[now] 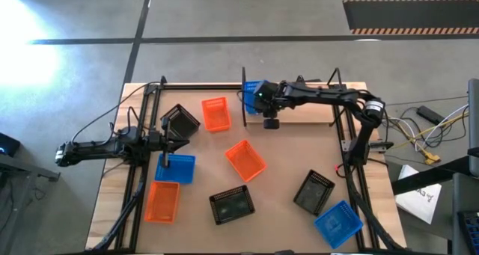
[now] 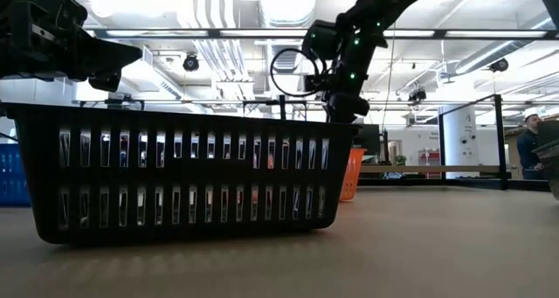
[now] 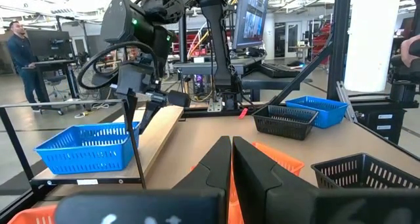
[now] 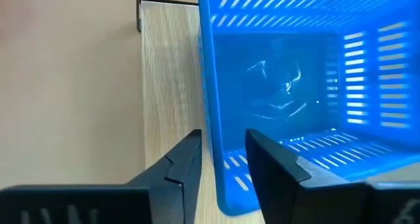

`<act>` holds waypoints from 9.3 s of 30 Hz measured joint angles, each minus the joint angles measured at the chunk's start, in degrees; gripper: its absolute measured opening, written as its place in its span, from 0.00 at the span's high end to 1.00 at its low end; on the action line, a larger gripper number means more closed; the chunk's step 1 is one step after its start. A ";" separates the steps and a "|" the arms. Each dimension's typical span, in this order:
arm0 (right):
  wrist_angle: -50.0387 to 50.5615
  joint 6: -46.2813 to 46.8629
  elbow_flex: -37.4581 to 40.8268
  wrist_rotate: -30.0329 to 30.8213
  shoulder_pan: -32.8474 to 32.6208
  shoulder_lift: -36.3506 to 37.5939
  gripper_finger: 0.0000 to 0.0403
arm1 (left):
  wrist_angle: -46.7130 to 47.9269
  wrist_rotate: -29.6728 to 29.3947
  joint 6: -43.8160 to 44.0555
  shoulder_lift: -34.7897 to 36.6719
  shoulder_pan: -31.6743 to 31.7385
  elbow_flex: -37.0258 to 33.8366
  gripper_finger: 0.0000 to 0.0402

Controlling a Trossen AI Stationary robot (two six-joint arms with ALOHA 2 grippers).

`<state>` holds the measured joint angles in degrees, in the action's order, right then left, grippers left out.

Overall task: Stack baskets on shelf by color
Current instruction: Put the top right blue basket on the shelf, then put the middle right orange basket on the shelf, then put the bottom right black basket on the shelf

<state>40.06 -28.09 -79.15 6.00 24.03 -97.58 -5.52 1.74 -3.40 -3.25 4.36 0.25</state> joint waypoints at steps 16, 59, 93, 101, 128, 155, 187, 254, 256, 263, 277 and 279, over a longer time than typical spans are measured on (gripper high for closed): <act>3.41 1.69 0.07 -0.01 -0.02 -0.01 0.97 | 0.00 0.00 0.00 -0.01 0.00 -0.01 1.00; -7.17 17.27 20.37 -4.55 -9.32 19.69 0.74 | 0.01 0.00 0.00 -0.02 0.00 -0.01 1.00; -41.30 14.44 32.07 -9.46 -33.55 11.39 0.61 | 0.00 0.00 0.00 0.00 0.00 -0.02 1.00; -29.49 11.57 21.44 -7.28 -33.51 3.02 0.78 | 0.06 0.00 0.00 -0.04 0.00 0.00 1.00; -3.06 14.23 13.55 12.37 -31.95 28.84 0.98 | 0.00 0.00 0.00 -0.09 0.00 -0.02 1.00; -11.79 -12.79 36.56 -3.23 10.40 32.57 0.98 | 0.01 0.00 0.00 -0.09 0.01 -0.01 1.00; -8.40 10.52 33.85 5.16 4.23 38.44 0.74 | 0.00 0.00 0.00 -0.09 0.01 -0.01 1.00; 19.71 97.86 11.28 -0.50 -69.48 0.12 0.86 | 0.00 0.00 0.00 -0.09 0.00 0.00 1.00; 19.73 97.28 12.06 -0.48 -69.48 0.63 0.93 | 0.00 0.00 0.00 -0.10 0.00 -0.01 1.00; 19.93 89.24 12.81 3.39 -69.37 3.03 0.98 | 0.00 0.00 0.00 -0.11 0.02 0.00 1.00; 33.49 78.61 12.83 30.90 -64.57 18.10 0.98 | 0.00 0.00 0.00 -0.12 0.00 -0.01 1.00; 35.52 75.10 12.83 34.59 -61.81 21.50 0.98 | -0.01 0.00 0.00 -0.09 0.00 -0.01 1.00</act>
<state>75.58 47.01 -66.32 40.59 -37.78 -76.08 -5.53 1.73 -3.40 -3.33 4.37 0.24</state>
